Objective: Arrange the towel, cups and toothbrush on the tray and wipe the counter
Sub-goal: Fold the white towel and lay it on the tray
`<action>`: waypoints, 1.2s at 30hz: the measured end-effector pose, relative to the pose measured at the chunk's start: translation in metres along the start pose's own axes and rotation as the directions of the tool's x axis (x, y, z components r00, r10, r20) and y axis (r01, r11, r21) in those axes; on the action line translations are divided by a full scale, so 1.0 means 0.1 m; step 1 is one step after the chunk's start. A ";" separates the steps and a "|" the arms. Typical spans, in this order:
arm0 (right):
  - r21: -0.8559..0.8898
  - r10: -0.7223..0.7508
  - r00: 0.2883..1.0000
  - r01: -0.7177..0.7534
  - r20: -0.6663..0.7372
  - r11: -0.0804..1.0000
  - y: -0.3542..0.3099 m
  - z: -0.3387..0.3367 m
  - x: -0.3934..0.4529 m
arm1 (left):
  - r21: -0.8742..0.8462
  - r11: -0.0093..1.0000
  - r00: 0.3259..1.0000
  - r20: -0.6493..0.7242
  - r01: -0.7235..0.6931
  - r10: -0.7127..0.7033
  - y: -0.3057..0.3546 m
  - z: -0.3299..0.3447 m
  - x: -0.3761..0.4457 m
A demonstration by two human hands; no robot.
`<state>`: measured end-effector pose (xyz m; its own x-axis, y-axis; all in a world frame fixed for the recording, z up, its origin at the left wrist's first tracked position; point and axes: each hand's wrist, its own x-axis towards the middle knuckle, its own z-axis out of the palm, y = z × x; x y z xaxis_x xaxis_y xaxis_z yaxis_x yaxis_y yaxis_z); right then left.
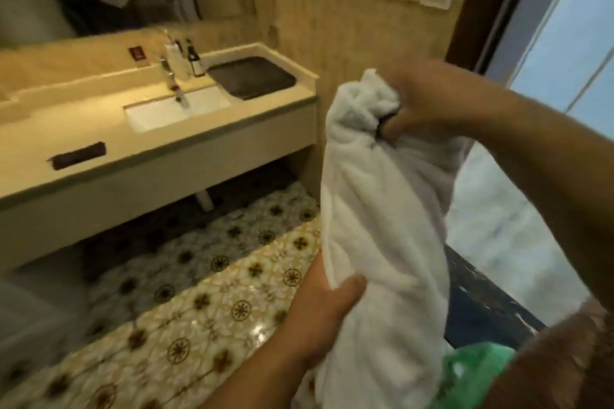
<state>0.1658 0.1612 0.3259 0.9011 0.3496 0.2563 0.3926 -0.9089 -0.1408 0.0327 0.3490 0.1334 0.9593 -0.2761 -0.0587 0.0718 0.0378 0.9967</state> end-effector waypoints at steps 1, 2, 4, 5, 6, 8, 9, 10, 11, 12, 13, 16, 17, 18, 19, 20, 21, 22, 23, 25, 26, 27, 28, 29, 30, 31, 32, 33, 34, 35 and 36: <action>-0.023 -0.047 0.997 0.049 0.056 0.999 -0.11 0.21 0.23 | -0.019 1.000 0.999 -0.032 0.022 -0.023 -0.08 -0.20 0.14; -0.031 -0.073 0.993 0.077 0.098 0.997 -0.16 0.41 0.51 | -0.035 0.998 0.997 -0.058 0.046 -0.048 -0.13 -0.40 0.28; 0.044 -0.081 0.989 0.076 0.126 0.996 -0.17 0.68 1.09 | -0.058 0.994 0.992 -0.085 0.091 -0.096 -0.21 -0.74 0.57; 0.047 -0.082 0.988 0.076 0.134 0.996 -0.17 0.79 1.34 | -0.076 0.990 0.988 -0.097 0.116 -0.123 -0.23 -0.90 0.71; 0.045 -0.089 0.984 0.083 0.154 0.996 -0.18 0.89 1.56 | -0.082 0.987 0.984 -0.104 0.140 -0.148 -0.23 -1.05 0.84; 0.109 -0.093 0.977 0.074 0.190 0.991 -0.17 1.11 2.08 | -0.063 0.985 0.979 -0.112 0.161 -0.168 -0.24 -1.33 1.14; 0.137 -0.106 0.972 0.078 0.210 0.988 -0.18 1.20 2.32 | -0.053 0.984 0.978 -0.116 0.170 -0.175 -0.25 -1.45 1.29; 0.148 -0.109 0.970 0.078 0.215 0.986 -0.19 1.26 2.54 | -0.054 0.982 0.974 -0.128 0.181 -0.186 -0.25 -1.56 1.44; 0.155 -0.112 0.970 0.079 0.218 0.985 -0.18 1.32 2.75 | -0.054 0.980 0.969 -0.148 0.193 -0.199 -0.25 -1.66 1.59; 0.170 -0.123 0.967 0.086 0.223 0.982 -0.16 1.39 2.98 | -0.052 0.977 0.963 -0.171 0.204 -0.211 -0.25 -1.77 1.74; 0.179 -0.125 0.965 0.084 0.230 0.980 -0.14 1.46 3.20 | -0.048 0.976 0.957 -0.192 0.213 -0.218 -0.25 -1.86 1.91; 0.182 -0.157 0.948 0.109 0.276 0.977 -0.04 1.63 3.86 | -0.022 0.970 0.943 -0.230 0.243 -0.241 -0.26 -2.14 2.44; 0.182 -0.170 0.942 0.120 0.289 0.976 0.01 1.68 4.09 | -0.011 0.968 0.938 -0.242 0.251 -0.246 -0.25 -2.23 2.63; 0.179 -0.184 0.937 0.135 0.296 0.975 0.06 1.74 4.34 | -0.002 0.967 0.935 -0.255 0.254 -0.247 -0.26 -2.32 2.84; 0.178 -0.197 0.934 0.148 0.300 0.973 0.13 1.80 4.58 | 0.002 0.968 0.933 -0.267 0.250 -0.241 -0.26 -2.40 3.05; 0.192 -0.216 0.930 0.164 0.296 0.968 0.19 1.86 4.82 | 0.004 0.969 0.931 -0.281 0.246 -0.234 -0.26 -2.47 3.26; 0.209 -0.237 0.928 0.181 0.288 0.961 0.25 1.92 5.08 | 0.006 0.970 0.927 -0.296 0.245 -0.232 -0.25 -2.53 3.48; 0.219 -0.256 0.926 0.198 0.277 0.955 0.32 1.96 5.35 | 0.008 0.969 0.920 -0.314 0.247 -0.232 -0.23 -2.59 3.72; 0.220 -0.266 0.924 0.209 0.276 0.953 0.39 2.00 5.62 | 0.010 0.968 0.914 -0.334 0.250 -0.233 -0.20 -2.63 3.96; 0.208 -0.284 0.912 0.228 0.295 0.951 0.51 2.05 6.14 | 0.020 0.968 0.901 -0.371 0.250 -0.225 -0.13 -2.72 4.44; 0.195 -0.290 0.906 0.238 0.308 0.951 0.56 2.06 6.40 | 0.026 0.969 0.896 -0.389 0.244 -0.215 -0.09 -2.75 4.68; 0.184 -0.291 0.904 0.243 0.313 0.952 0.61 2.06 6.67 | 0.025 0.972 0.891 -0.406 0.235 -0.205 -0.05 -2.80 4.92; 0.178 -0.286 0.907 0.240 0.310 0.954 0.65 2.07 6.92 | 0.020 0.974 0.885 -0.421 0.225 -0.196 -0.01 -2.84 5.16; 0.173 -0.282 0.910 0.238 0.304 0.956 0.69 2.09 7.16 | 0.013 0.977 0.881 -0.434 0.215 -0.188 0.03 -2.90 5.38; 0.163 -0.282 0.912 0.242 0.297 0.956 0.73 2.12 7.40 | 0.009 0.978 0.876 -0.447 0.208 -0.182 0.07 -2.96 5.60; 0.142 -0.284 0.915 0.252 0.288 0.957 0.76 2.17 7.63 | 0.005 0.979 0.871 -0.458 0.204 -0.179 0.10 -3.02 5.82; 0.115 -0.282 0.917 0.260 0.281 0.959 0.79 2.24 7.85 | -0.002 0.979 0.866 -0.467 0.202 -0.180 0.11 -3.11 6.03; 0.093 -0.276 0.920 0.260 0.277 0.961 0.82 2.31 8.07 | -0.011 0.980 0.862 -0.473 0.200 -0.181 0.12 -3.19 6.25; 0.080 -0.267 0.923 0.255 0.277 0.964 0.86 2.38 8.27 | -0.015 0.980 0.860 -0.477 0.199 -0.182 0.12 -3.28 6.45; 0.074 -0.259 0.924 0.248 0.280 0.966 0.90 2.45 8.48 | -0.006 0.980 0.860 -0.479 0.199 -0.177 0.12 -3.38 6.66; 0.062 -0.256 0.924 0.249 0.284 0.967 0.94 2.53 8.66 | 0.011 0.980 0.863 -0.475 0.198 -0.169 0.13 -3.48 6.84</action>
<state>1.0299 0.4360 0.2933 0.7842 0.6205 0.0015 0.6152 -0.7773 -0.1318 0.7845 0.4946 0.0871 0.9459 0.2117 -0.2458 0.2572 -0.0278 0.9660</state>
